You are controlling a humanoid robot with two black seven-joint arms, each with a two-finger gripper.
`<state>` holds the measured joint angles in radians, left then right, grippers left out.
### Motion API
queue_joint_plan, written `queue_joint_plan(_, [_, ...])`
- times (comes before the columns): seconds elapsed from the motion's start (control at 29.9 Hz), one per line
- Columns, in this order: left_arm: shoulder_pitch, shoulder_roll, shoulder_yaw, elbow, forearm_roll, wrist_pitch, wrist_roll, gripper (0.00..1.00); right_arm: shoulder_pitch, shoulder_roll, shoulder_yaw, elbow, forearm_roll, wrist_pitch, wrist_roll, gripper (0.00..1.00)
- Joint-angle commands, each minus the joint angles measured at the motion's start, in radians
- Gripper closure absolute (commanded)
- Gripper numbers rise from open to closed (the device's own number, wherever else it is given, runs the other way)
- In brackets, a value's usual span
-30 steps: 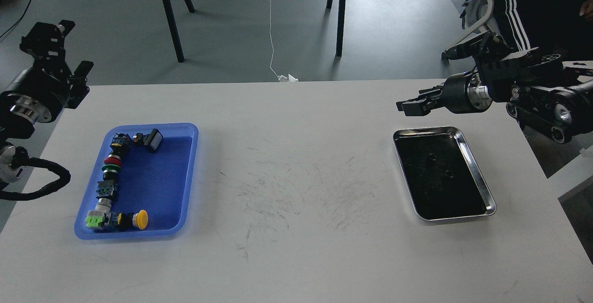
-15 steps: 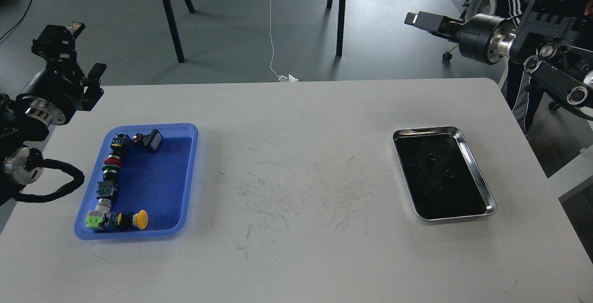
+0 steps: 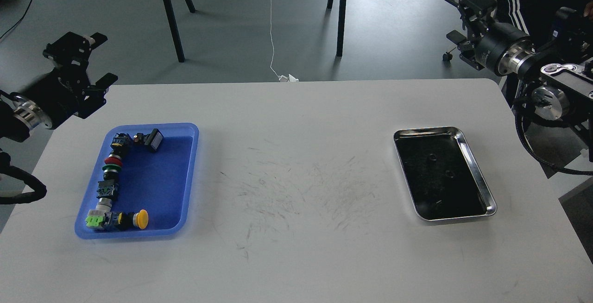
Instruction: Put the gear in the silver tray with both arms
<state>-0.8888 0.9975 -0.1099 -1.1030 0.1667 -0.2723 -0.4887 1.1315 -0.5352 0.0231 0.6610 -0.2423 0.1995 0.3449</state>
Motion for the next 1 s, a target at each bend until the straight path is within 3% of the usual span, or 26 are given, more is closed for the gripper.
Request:
queue_joint_plan(0.0, [-0.021,0.012,-0.001,0.028,-0.001,-0.099,0.0,0.02,-0.015,-0.005,0.034,0.037,0.009,0.006,-0.003,0.05])
queue_joint_plan(0.2, [-0.051,0.007,-0.005,0.06,-0.042,-0.154,0.0,0.02,-0.029,-0.083,0.129,0.149,0.023,0.035,-0.003,0.05])
queue_joint_plan(0.53, [-0.055,-0.002,-0.001,0.069,-0.079,-0.119,0.0,0.02,-0.093,-0.101,0.228,0.212,0.021,0.028,0.008,0.04])
queue_joint_plan(0.97, [-0.067,-0.134,-0.01,0.115,-0.245,-0.067,0.0,0.02,-0.118,-0.062,0.314,0.264,0.031,-0.048,-0.006,0.05])
